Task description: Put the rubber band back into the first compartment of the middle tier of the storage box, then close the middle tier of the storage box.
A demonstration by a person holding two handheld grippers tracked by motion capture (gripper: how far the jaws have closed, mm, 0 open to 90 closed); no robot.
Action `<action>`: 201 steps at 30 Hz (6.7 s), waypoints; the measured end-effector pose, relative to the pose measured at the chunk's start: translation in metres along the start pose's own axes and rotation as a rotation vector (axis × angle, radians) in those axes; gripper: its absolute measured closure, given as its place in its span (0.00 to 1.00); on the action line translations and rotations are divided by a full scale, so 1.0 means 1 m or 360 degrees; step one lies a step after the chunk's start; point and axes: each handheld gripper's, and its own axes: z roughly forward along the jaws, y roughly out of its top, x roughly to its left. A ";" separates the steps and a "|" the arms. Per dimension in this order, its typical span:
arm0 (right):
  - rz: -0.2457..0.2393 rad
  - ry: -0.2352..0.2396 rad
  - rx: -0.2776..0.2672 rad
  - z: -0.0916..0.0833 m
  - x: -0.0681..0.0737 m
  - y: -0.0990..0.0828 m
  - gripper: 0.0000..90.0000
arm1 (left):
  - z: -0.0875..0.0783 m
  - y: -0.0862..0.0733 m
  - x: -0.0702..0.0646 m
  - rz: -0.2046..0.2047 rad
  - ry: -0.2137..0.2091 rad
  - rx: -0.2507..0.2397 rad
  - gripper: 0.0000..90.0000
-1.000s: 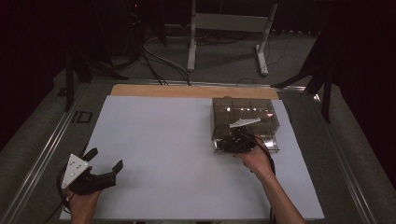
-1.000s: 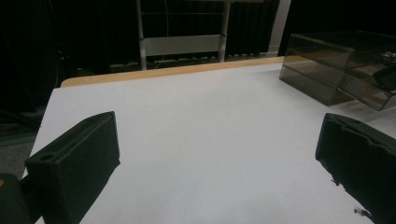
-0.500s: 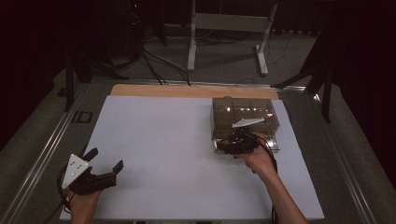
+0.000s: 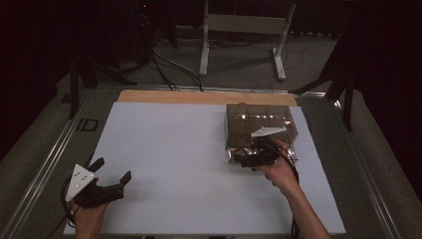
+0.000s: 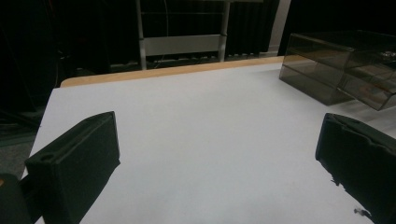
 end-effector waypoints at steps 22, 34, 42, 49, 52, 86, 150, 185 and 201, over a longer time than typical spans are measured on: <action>0.0040 -0.0089 -0.0085 -0.019 -0.011 -0.012 0.00 | 0.000 0.000 0.000 0.0000 -0.0003 0.0000 0.01; 0.0036 -0.0090 -0.0143 -0.031 -0.020 -0.018 0.00 | 0.002 0.000 -0.003 0.0043 0.0005 0.0024 0.01; 0.0069 -0.0112 -0.0218 -0.040 -0.026 -0.024 0.00 | 0.005 0.000 -0.008 0.0107 0.0009 0.0055 0.01; 0.0083 -0.0149 -0.0267 -0.048 -0.031 -0.029 0.00 | 0.004 0.000 -0.006 0.0099 0.0014 0.0050 0.01; 0.0110 -0.0153 -0.0257 -0.051 -0.033 -0.032 0.00 | 0.004 0.000 -0.006 0.0098 0.0015 0.0049 0.01; 0.0195 -0.0185 -0.0282 -0.053 -0.022 -0.059 0.00 | 0.003 0.000 -0.005 0.0067 0.0015 0.0033 0.01; 0.0192 -0.0420 -0.0162 -0.028 -0.034 -0.095 1.00 | 0.003 0.000 -0.006 0.0070 0.0026 0.0035 0.01; 0.0215 -0.0433 -0.0158 -0.023 -0.038 -0.083 1.00 | 0.004 0.000 -0.005 0.0067 0.0028 0.0040 0.01; 0.0240 -0.0454 -0.0178 -0.020 -0.040 -0.077 1.00 | 0.003 0.000 -0.005 0.0066 0.0030 0.0037 0.01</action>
